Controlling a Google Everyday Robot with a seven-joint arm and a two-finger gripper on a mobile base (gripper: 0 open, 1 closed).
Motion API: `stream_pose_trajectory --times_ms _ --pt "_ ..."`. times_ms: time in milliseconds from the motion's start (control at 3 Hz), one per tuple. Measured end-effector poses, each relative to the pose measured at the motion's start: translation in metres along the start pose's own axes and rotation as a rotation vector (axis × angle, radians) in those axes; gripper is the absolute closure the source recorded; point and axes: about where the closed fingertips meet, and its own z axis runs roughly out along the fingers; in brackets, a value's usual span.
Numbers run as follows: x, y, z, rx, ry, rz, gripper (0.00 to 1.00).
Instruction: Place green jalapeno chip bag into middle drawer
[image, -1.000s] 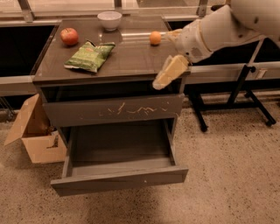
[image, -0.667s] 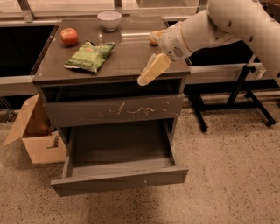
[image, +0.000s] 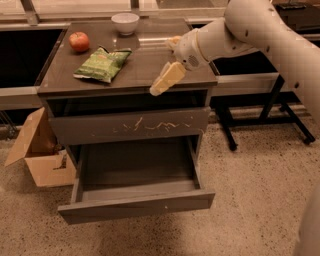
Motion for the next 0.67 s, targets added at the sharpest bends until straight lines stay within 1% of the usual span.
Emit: stream_pose_trajectory --times_ms 333,667 --pt "-0.005 -0.023 0.037 0.0 -0.027 0.001 0.0" --pt "-0.015 -0.036 0.074 -0.007 -0.05 0.003 0.0"
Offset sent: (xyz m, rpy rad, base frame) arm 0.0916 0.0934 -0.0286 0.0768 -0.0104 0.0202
